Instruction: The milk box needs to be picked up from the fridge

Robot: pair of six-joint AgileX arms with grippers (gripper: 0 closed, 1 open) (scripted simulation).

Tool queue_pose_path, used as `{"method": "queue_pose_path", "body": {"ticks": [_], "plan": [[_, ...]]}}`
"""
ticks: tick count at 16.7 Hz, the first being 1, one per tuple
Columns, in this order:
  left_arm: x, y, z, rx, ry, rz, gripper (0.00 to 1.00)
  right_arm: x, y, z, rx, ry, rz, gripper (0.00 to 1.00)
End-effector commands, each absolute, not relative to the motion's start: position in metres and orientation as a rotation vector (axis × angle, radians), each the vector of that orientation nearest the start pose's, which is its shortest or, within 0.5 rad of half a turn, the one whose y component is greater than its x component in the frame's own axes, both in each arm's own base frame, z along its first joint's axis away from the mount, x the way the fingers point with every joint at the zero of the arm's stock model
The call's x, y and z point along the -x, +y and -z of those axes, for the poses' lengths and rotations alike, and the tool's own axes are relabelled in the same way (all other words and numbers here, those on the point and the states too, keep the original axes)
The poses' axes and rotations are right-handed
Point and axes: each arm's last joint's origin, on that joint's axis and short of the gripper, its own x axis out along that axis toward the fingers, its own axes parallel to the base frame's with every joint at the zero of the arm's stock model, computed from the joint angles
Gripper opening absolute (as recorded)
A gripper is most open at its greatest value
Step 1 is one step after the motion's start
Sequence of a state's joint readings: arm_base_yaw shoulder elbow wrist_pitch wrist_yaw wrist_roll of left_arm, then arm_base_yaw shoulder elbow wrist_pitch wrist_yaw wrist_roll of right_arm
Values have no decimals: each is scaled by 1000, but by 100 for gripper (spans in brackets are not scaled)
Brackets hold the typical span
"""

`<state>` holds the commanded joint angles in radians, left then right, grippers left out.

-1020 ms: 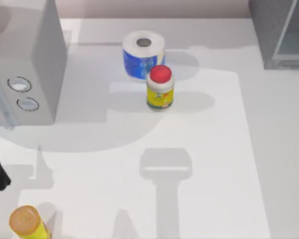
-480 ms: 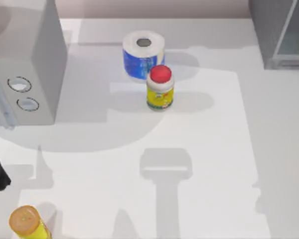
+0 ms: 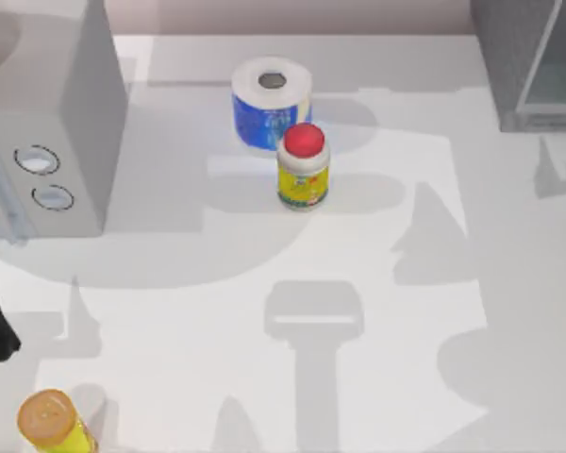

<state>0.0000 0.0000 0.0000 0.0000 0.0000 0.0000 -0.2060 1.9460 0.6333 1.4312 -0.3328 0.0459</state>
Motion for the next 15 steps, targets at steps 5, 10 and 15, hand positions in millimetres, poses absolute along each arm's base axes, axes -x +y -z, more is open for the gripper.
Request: {"method": "queue_pose_path", "body": {"ticks": [5, 10, 15], "plan": [[-106, -1, -160, 0, 0, 0, 100, -390, -67, -121, -9, -14, -32, 100], [-106, -1, -160, 0, 0, 0, 100, -402, -73, -118, 0, 1, 10, 100], [-106, -1, -160, 0, 0, 0, 100, -410, -72, -116, -1, 7, 10, 100]]}}
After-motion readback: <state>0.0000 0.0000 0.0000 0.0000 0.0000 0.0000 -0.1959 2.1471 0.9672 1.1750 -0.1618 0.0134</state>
